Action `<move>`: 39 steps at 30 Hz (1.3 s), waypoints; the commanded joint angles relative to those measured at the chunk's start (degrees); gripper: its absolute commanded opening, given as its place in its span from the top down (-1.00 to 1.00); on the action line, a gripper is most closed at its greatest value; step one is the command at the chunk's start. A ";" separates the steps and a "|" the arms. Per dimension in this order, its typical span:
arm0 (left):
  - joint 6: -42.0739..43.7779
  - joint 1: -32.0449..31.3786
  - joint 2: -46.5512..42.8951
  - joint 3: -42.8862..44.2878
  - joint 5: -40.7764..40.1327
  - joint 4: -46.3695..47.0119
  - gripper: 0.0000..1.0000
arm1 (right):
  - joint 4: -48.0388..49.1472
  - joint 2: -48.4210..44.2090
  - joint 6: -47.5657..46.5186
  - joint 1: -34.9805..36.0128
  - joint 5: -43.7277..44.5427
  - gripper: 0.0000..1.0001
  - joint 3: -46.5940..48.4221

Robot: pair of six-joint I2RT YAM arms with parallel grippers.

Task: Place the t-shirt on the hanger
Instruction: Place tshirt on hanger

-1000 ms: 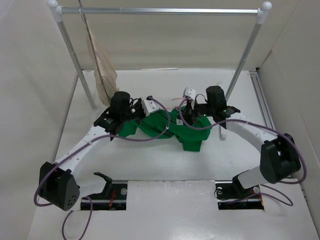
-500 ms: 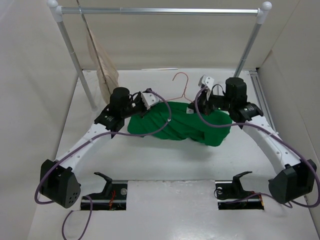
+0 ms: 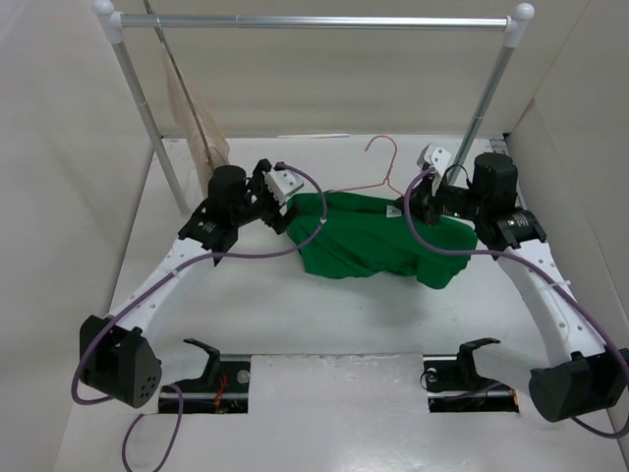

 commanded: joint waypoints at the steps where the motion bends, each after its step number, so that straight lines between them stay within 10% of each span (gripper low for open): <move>1: 0.05 0.57 -2.57 2.64 3.62 -2.23 -0.59 | 2.85 -0.49 0.00 0.29 -0.33 1.00 3.22; 8: 0.23 -3.20 -4.59 8.87 12.85 -1.09 -0.88 | 4.79 3.55 0.00 8.28 4.60 1.00 3.85; 21: -4.35 -4.44 1.47 17.65 23.76 -3.10 -0.76 | 9.09 7.60 -2.37 18.65 8.64 1.00 -0.37; 27: -4.96 -4.97 5.07 21.18 29.65 -6.44 -0.21 | 9.80 8.13 -2.90 19.80 8.65 1.00 -2.39; 33: -5.57 -4.97 7.28 23.64 30.26 -10.32 1.00 | 10.32 8.13 -3.51 19.80 9.17 1.00 -3.45; 39: -5.59 -4.97 6.75 23.64 31.32 -11.10 0.94 | 10.85 11.02 -3.52 17.70 7.42 1.00 -5.64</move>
